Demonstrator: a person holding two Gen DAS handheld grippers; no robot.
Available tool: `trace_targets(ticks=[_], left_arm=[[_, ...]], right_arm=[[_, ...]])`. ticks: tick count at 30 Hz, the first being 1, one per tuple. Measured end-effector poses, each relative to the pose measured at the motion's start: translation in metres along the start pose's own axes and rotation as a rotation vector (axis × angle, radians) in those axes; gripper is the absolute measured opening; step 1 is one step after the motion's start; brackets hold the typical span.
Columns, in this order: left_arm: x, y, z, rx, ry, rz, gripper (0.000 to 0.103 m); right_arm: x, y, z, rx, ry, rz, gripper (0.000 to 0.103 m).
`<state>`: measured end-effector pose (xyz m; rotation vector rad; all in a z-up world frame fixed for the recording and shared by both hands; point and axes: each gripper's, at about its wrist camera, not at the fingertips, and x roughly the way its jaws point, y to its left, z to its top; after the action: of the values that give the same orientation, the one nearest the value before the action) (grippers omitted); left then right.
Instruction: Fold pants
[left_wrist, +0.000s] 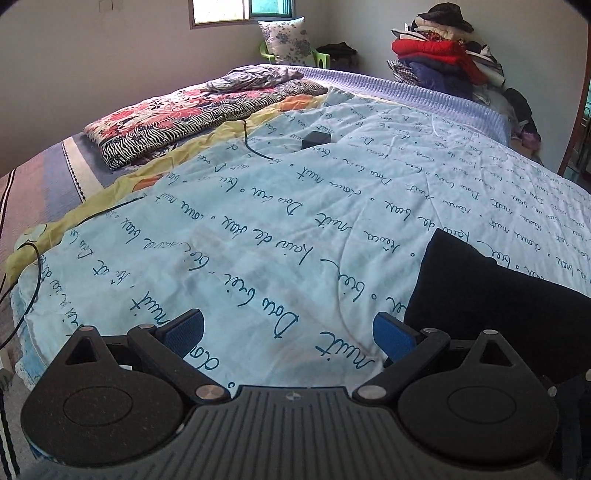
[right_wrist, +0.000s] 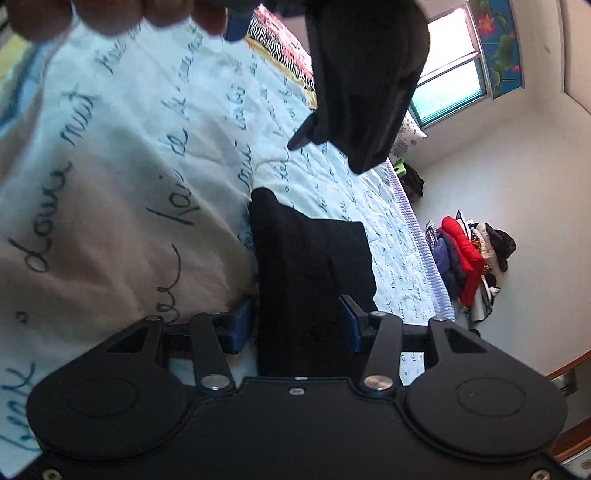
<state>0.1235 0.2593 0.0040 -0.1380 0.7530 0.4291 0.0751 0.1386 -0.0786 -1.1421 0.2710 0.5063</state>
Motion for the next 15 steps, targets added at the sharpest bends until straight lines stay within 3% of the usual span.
trace_targets(ticks=[7, 10, 12, 15], left_arm=[[0.009, 0.013, 0.006, -0.066, 0.028, -0.042, 0.1], [0.016, 0.018, 0.008, -0.118, 0.068, -0.15, 0.1], [0.024, 0.018, 0.009, -0.151, 0.106, -0.248, 0.1], [0.045, 0.015, 0.01, -0.198, 0.202, -0.399, 0.1]], right_arm=[[0.021, 0.007, 0.012, -0.096, -0.022, -0.088, 0.046], [0.023, 0.013, 0.013, -0.13, -0.037, -0.087, 0.031], [0.022, 0.01, 0.01, -0.09, -0.047, -0.063, 0.011], [0.013, -0.008, 0.006, 0.018, -0.084, -0.036, 0.009]])
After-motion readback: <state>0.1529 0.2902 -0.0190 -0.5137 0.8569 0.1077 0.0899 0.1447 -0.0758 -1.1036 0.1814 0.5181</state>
